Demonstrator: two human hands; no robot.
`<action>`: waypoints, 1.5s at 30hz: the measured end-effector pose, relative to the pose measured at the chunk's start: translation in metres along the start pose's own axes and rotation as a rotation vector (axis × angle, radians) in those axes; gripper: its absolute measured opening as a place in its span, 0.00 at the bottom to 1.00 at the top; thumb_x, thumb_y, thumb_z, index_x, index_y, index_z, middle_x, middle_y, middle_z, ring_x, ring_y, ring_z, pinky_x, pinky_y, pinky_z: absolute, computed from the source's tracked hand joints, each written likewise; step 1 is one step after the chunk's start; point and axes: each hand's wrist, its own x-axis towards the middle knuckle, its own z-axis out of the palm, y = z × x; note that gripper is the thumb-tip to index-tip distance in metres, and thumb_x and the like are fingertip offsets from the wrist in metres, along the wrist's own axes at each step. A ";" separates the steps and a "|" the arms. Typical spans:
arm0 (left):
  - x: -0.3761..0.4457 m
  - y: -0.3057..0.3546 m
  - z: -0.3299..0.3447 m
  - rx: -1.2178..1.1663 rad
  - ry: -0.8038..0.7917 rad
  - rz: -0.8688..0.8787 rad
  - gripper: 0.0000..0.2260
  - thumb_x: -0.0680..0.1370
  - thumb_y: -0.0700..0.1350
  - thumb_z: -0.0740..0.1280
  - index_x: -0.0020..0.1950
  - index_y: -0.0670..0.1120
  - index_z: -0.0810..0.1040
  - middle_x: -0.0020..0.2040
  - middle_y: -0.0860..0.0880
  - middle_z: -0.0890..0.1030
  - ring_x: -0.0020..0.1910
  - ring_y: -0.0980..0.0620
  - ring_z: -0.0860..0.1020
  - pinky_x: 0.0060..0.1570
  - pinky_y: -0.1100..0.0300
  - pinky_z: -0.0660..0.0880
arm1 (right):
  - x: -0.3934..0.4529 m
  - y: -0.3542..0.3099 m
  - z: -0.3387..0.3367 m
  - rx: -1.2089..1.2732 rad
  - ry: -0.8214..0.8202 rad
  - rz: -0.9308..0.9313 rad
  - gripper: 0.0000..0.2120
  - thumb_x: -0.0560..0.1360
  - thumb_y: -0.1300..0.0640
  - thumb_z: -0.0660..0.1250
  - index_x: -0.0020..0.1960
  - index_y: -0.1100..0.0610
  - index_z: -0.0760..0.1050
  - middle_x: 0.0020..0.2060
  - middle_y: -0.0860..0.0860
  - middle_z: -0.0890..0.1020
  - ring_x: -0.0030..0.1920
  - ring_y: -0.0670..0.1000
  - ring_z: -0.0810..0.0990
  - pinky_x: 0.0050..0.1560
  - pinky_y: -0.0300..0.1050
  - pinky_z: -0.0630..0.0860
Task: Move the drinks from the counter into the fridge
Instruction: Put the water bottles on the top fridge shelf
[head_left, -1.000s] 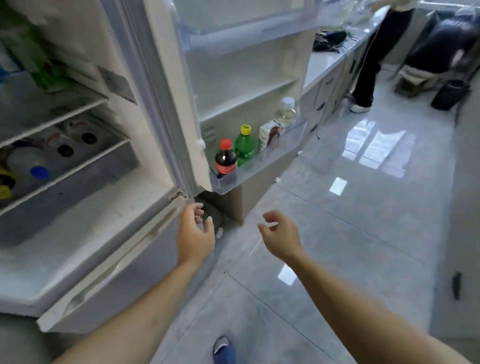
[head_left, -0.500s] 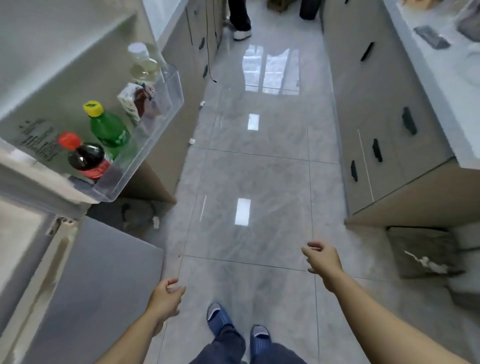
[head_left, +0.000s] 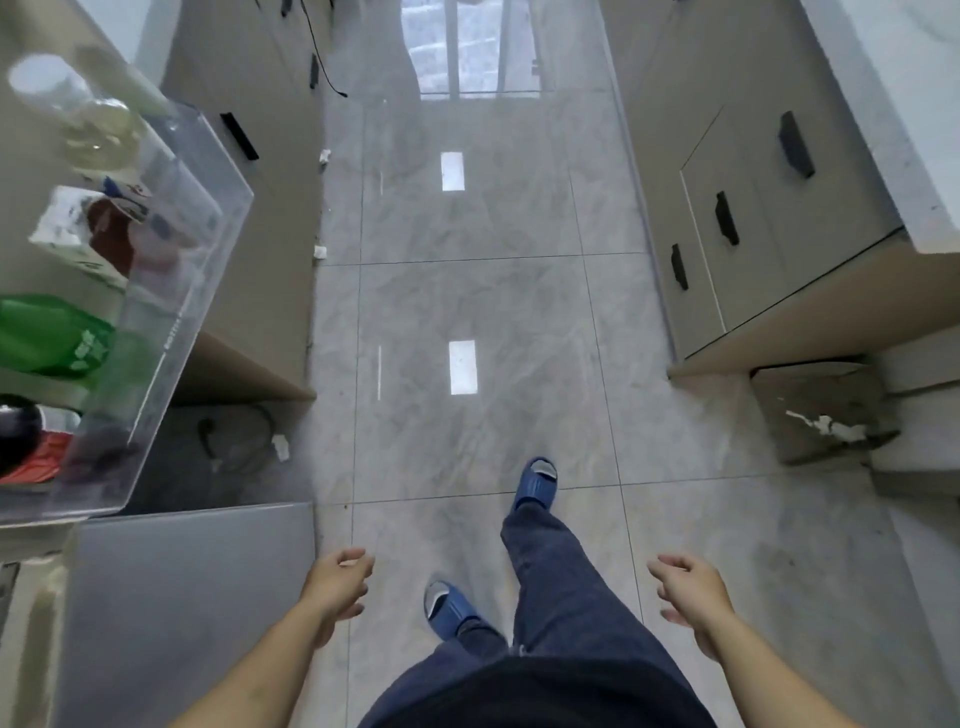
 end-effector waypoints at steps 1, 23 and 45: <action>0.005 0.018 0.005 -0.010 -0.002 0.009 0.11 0.81 0.45 0.66 0.62 0.45 0.74 0.50 0.46 0.80 0.47 0.45 0.78 0.48 0.51 0.77 | 0.007 -0.001 -0.003 0.005 0.000 0.023 0.10 0.78 0.58 0.68 0.58 0.59 0.76 0.49 0.54 0.80 0.50 0.57 0.79 0.48 0.52 0.78; 0.080 0.285 0.054 -0.148 0.211 -0.049 0.10 0.81 0.43 0.65 0.61 0.43 0.75 0.53 0.41 0.80 0.46 0.44 0.77 0.47 0.51 0.75 | 0.166 -0.446 0.018 -0.119 -0.257 -0.306 0.12 0.75 0.56 0.69 0.58 0.57 0.76 0.48 0.54 0.79 0.44 0.54 0.76 0.39 0.46 0.75; 0.211 0.587 -0.032 -0.551 0.270 -0.038 0.08 0.78 0.45 0.65 0.56 0.50 0.76 0.46 0.48 0.80 0.40 0.51 0.77 0.37 0.59 0.77 | 0.230 -0.772 0.119 -0.692 -0.278 -0.396 0.09 0.76 0.55 0.70 0.52 0.59 0.77 0.35 0.52 0.75 0.34 0.53 0.71 0.34 0.44 0.70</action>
